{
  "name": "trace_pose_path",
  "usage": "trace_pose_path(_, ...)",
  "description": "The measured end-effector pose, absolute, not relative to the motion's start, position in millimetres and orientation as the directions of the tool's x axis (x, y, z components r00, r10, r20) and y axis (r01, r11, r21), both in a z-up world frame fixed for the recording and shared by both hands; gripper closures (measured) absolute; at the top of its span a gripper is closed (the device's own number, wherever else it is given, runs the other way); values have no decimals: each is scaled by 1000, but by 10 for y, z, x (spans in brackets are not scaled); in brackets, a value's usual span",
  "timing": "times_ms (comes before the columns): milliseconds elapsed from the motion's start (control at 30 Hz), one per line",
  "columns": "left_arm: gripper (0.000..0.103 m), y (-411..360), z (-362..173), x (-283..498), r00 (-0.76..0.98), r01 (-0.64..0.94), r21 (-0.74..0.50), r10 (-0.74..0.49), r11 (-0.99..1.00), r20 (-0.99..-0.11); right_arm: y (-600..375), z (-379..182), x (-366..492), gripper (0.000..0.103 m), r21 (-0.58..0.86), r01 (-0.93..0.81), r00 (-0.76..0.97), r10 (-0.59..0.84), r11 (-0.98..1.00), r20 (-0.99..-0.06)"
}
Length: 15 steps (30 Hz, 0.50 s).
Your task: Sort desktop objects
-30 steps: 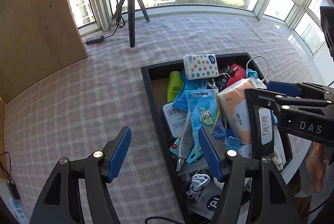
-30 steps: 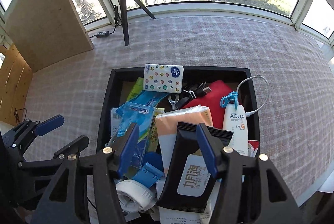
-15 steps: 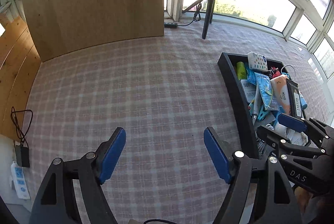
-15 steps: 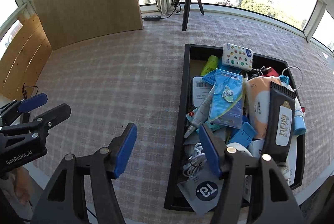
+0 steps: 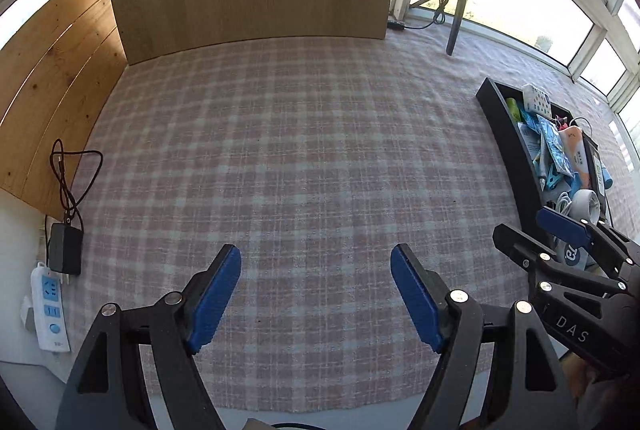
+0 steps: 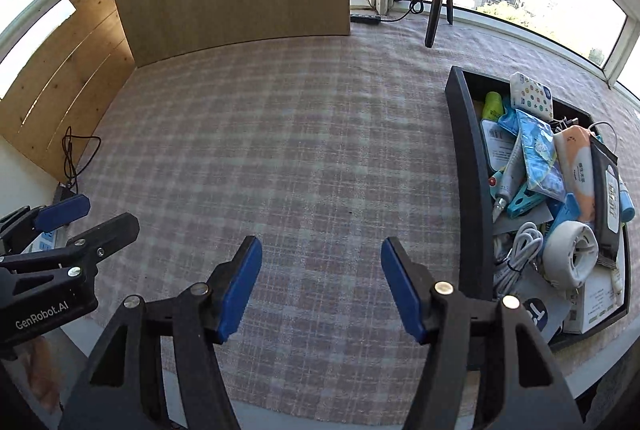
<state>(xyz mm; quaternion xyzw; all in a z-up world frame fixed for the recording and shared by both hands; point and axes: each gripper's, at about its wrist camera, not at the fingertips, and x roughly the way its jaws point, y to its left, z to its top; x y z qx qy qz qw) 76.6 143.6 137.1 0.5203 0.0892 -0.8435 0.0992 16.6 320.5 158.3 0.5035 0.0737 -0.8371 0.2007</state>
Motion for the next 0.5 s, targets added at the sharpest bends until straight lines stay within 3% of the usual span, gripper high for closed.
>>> trace_pose_path(500,27,1214,1450,826,-474,276,-58,-84,-959,-877,2937,1531,207,42,47,430,-414,-243,-902,-877)
